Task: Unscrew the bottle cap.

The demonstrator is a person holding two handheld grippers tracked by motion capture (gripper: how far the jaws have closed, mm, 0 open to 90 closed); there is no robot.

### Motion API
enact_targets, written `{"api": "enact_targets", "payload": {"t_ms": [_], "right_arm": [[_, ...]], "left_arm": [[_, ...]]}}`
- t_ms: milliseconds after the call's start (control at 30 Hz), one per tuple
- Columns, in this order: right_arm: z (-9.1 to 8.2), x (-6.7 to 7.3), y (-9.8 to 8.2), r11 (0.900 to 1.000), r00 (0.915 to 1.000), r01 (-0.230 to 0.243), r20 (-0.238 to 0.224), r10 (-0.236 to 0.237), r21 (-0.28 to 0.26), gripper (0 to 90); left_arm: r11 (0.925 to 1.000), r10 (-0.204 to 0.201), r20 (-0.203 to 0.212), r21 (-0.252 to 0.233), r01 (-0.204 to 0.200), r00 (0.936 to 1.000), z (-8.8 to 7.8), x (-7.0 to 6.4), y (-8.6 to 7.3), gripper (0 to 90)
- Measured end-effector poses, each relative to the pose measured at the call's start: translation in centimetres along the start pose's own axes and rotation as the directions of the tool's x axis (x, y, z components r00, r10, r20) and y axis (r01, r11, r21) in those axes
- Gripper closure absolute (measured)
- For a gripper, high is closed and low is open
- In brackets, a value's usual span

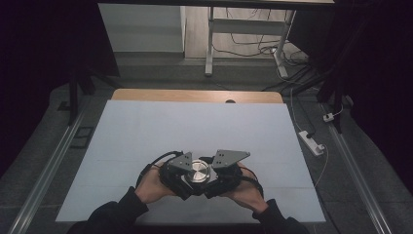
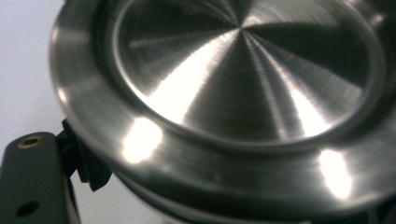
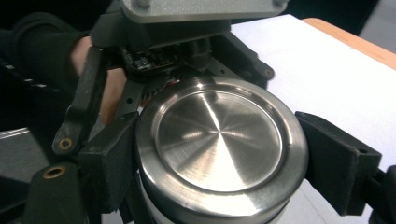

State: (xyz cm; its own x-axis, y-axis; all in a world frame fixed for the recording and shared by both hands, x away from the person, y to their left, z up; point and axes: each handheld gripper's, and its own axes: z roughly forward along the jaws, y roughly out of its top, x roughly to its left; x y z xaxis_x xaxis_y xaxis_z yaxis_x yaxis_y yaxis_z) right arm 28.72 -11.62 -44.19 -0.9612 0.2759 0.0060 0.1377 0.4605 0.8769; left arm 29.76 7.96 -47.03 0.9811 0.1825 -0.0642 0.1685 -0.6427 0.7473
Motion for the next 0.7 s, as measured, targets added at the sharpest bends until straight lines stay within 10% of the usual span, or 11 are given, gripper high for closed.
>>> {"api": "enact_targets", "payload": {"t_ms": [200,367,533,700], "right_arm": [[-0.6,-0.5,0.0,0.999,0.9904,0.036,-0.133,-0.037,-0.012,17.7],[-0.9,-1.3,-0.3,0.997,0.9523,0.059,-0.296,-0.073,-0.055,17.3],[-1.4,-1.6,0.2,0.999,0.9811,0.002,-0.193,-0.011,-0.045,8.4],[-1.6,-1.3,0.9,0.999,0.9991,-0.021,-0.038,0.020,-0.023,8.3]], "left_arm": [[0.9984,0.051,0.114,-0.030,-0.048,0.9922,-0.2,-0.1,0.0,15.2],[0.9957,0.079,0.185,-0.064,-0.068,0.9795,0.0,-0.3,0.0,15.2],[0.9991,0.002,0.053,-0.042,0.001,0.9986,-0.5,0.3,-0.2,15.2],[0.9977,-0.066,-0.045,-0.021,0.065,0.9968,-0.4,0.9,-0.5,15.2]]}}
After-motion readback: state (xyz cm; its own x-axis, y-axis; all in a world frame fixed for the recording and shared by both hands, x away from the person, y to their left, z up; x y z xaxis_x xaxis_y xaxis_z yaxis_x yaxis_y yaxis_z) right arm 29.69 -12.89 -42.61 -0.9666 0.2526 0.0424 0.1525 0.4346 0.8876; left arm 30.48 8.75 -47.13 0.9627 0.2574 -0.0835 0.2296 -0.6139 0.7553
